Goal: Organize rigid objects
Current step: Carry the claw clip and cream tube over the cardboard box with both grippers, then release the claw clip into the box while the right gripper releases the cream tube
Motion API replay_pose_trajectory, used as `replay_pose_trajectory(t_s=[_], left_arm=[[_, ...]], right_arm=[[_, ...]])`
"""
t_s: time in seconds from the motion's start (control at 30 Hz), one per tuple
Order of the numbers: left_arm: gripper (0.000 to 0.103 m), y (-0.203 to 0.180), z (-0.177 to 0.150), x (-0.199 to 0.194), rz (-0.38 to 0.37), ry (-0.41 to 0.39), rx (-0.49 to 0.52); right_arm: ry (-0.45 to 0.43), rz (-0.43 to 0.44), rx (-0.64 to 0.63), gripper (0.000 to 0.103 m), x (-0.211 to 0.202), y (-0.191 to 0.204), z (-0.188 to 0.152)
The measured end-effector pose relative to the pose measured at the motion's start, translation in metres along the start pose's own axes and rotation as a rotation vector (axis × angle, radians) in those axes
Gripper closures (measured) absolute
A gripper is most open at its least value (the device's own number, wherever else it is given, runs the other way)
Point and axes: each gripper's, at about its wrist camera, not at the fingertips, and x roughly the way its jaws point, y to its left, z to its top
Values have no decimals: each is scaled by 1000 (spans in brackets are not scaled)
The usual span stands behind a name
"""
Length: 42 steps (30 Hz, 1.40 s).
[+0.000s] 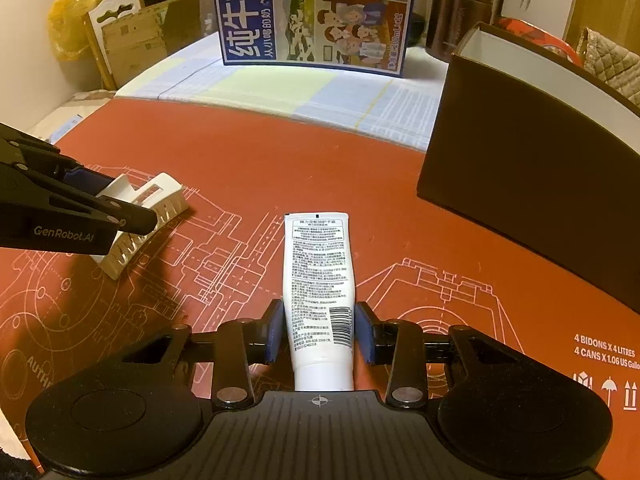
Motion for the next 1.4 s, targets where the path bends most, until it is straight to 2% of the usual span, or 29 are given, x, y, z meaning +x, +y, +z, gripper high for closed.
replay_pose_trajectory(t_s=[0.33,0.73,1.1,1.4], left_arm=[[66,-2,1,-9,-13,-20,-2],[66,-9,19,-51,-56,-111,-30],[66,-44,70,-82,-120,-225,13],[66,-97,125,-85,-181,-289,72]], right_arm=[[4,9,14,70,-2,-5,-2],[-105,33,81,70,-45,-19,4],[-195,4,137,70,-95,-58,19],[-276,-68,230,70,-134,-129,41]])
